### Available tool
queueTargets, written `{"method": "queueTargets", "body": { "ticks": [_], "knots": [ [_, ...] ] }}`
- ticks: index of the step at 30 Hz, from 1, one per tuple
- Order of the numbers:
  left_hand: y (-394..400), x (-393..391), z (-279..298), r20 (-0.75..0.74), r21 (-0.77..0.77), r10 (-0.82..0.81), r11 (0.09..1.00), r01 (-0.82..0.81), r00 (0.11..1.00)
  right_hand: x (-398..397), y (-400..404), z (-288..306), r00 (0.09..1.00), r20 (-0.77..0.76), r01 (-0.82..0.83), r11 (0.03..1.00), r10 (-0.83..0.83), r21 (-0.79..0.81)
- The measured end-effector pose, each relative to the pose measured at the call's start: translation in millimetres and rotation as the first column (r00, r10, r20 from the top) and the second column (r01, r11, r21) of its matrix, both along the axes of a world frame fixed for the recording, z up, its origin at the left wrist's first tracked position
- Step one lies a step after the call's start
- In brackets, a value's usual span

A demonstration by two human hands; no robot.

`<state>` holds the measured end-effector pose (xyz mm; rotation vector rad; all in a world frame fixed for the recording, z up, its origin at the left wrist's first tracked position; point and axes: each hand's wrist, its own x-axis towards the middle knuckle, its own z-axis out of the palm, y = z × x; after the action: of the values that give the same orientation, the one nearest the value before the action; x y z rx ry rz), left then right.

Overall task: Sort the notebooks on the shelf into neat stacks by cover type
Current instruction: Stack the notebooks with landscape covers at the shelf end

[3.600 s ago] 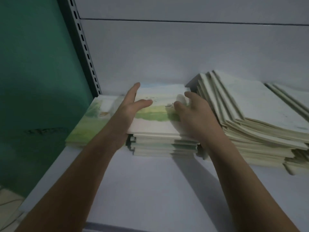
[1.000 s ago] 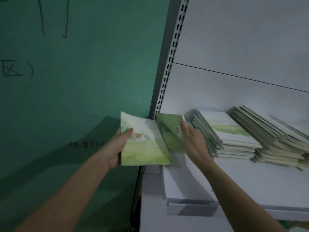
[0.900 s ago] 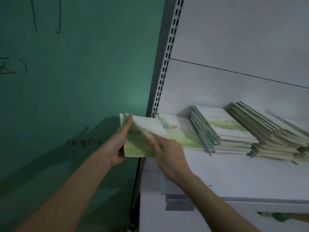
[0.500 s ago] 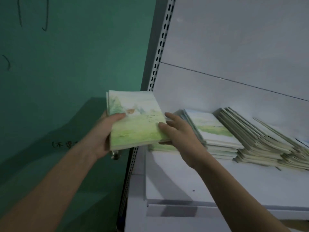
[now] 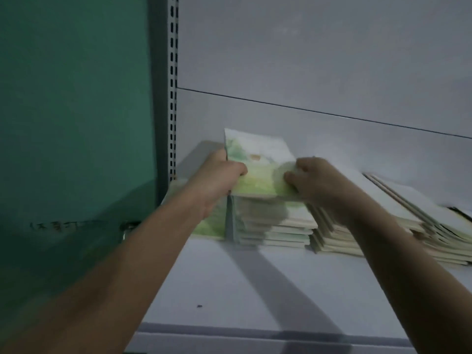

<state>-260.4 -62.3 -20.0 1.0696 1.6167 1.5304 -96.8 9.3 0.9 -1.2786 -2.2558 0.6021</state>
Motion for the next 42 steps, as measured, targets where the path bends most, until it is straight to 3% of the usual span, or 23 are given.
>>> {"method": "queueTargets", "body": {
  "ticks": [1,2,3,5,7,9,11,12,14,16,18,19,22,25,31,34,36,38,40,42],
  "knots": [
    [8,10,-16,-0.105,-0.059,0.015,0.998,-0.021,0.994,-1,4,-15,0.97,0.243,-0.028,0.999,0.017,0.043],
    [15,18,-30,-0.186,-0.105,0.035,0.993,-0.055,0.982,-3,10,-32,0.923,0.383,-0.073,0.994,0.035,0.085],
    [20,23,-39,-0.224,-0.128,0.064,0.987,-0.095,0.973,-4,14,-44,0.878,0.476,-0.137,0.981,0.057,0.135],
    [21,25,-38,-0.143,-0.132,0.121,0.981,-0.14,0.982,-6,16,-46,0.855,0.517,-0.177,0.962,0.047,0.206],
    [13,15,-24,-0.094,-0.122,0.166,0.977,-0.177,0.982,-5,11,-30,0.927,0.37,-0.173,0.946,0.062,0.274],
    [-1,-4,-9,-0.153,-0.069,0.251,0.962,-0.264,0.956,-12,-9,-12,0.978,0.076,-0.207,0.896,0.193,0.393],
    [-19,-26,-4,-0.186,0.01,0.326,0.944,-0.33,0.927,-28,-43,-3,0.896,-0.162,-0.311,0.844,0.414,0.437],
    [-28,-37,-8,-0.216,0.028,0.356,0.933,-0.359,0.909,-40,-61,-7,0.847,-0.192,-0.383,0.819,0.496,0.428],
    [-50,-61,-31,-0.319,-0.001,0.43,0.891,-0.454,0.844,-73,-86,-32,0.806,-0.114,-0.514,0.782,0.581,0.353],
    [-76,-83,-63,-0.329,-0.089,0.46,0.854,-0.512,0.825,-110,-91,-74,0.827,0.142,-0.562,0.793,0.544,0.237],
    [-104,-101,-93,-0.29,-0.195,0.465,0.827,-0.528,0.836,-137,-78,-112,0.813,0.346,-0.536,0.833,0.468,0.134],
    [-114,-110,-106,-0.273,-0.226,0.469,0.818,-0.53,0.84,-144,-70,-123,0.814,0.376,-0.511,0.853,0.443,0.103],
    [-127,-126,-119,-0.084,-0.202,0.523,0.825,-0.528,0.848,-151,-59,-135,0.851,0.352,-0.466,0.869,0.389,0.166],
    [-122,-134,-119,0.064,-0.158,0.472,0.875,-0.458,0.879,-152,-65,-125,0.864,0.338,-0.447,0.877,0.372,0.177],
    [-132,-154,-112,0.195,-0.081,0.344,0.939,-0.334,0.919,-164,-84,-110,0.945,0.208,-0.259,0.966,0.254,0.0],
    [-137,-162,-108,0.303,-0.095,0.243,0.97,-0.224,0.921,-186,-110,-114,0.96,0.242,-0.168,0.98,0.137,0.109],
    [-135,-167,-105,0.484,-0.135,0.124,0.989,-0.066,0.866,-197,-143,-117,0.96,0.203,-0.226,0.96,0.191,0.167],
    [-138,-172,-105,0.599,-0.188,0.042,0.978,0.09,0.8,-204,-179,-122,0.903,0.192,-0.418,0.891,0.385,0.179],
    [-144,-180,-112,0.591,-0.217,0.017,0.966,0.138,0.806,-200,-194,-119,0.839,0.086,-0.541,0.84,0.537,0.037],
    [-149,-195,-115,0.538,-0.177,0.019,0.98,0.092,0.843,-190,-175,-108,0.876,-0.028,-0.48,0.876,0.481,0.037]
  ]
}}
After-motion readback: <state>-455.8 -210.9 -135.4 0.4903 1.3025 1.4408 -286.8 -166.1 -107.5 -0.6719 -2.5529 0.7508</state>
